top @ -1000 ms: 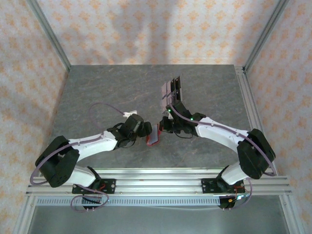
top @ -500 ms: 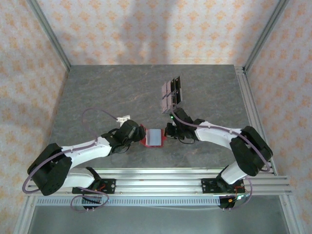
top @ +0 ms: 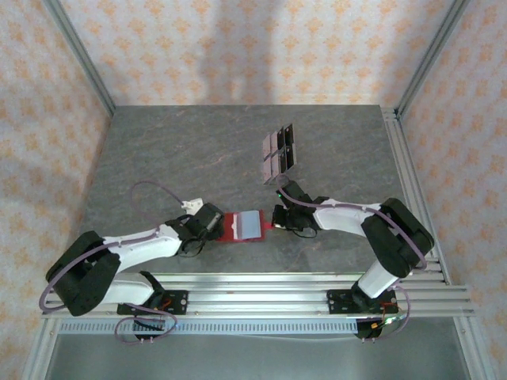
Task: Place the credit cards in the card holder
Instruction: Open the card holder at the center of the table.
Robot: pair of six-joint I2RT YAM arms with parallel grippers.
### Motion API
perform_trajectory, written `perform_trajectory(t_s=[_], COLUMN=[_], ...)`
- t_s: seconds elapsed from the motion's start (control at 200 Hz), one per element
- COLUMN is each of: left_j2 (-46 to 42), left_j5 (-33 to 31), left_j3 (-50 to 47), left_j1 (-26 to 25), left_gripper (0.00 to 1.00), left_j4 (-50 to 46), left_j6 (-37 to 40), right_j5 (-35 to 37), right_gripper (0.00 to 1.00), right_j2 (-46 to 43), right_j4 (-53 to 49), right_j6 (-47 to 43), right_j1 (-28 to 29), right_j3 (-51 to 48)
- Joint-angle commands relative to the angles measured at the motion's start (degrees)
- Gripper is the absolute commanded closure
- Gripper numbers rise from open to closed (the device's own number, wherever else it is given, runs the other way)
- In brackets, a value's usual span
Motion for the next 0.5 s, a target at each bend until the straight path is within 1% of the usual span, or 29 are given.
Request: perform_trajectory(t_s=[0.0, 0.195, 0.24, 0.34, 0.45, 0.495], left_j2=[3.12, 6.88, 7.37, 7.89, 7.19, 6.66], left_j5=[-2.72, -2.79, -2.63, -1.84, -0.85, -0.55], left_j3=[2.27, 6.65, 7.62, 9.22, 9.44, 8.97], left_j1=[-0.08, -0.08, -0.08, -0.11, -0.08, -0.08], left_gripper=[0.26, 0.26, 0.26, 0.26, 0.26, 0.26], left_j4=[-3.8, -3.24, -3.22, -3.28, -3.35, -3.08], left_j6=[-0.99, 1.22, 1.69, 2.23, 2.01, 1.58], right_j5=[3.49, 4.08, 4.19, 4.2, 3.97, 3.52], right_gripper=[1.0, 1.0, 0.94, 0.79, 0.66, 0.63], right_j2=[1.02, 0.0, -0.12, -1.49, -4.91, -6.37], right_j4=[-0.3, -3.02, -3.78, -6.09, -9.74, -11.35], right_j6=[-0.66, -2.11, -2.67, -3.91, -5.02, -5.25], right_j1=[-0.92, -2.64, -3.15, -4.55, -5.08, -5.06], right_j3=[-0.28, 1.48, 2.04, 3.44, 5.68, 6.71])
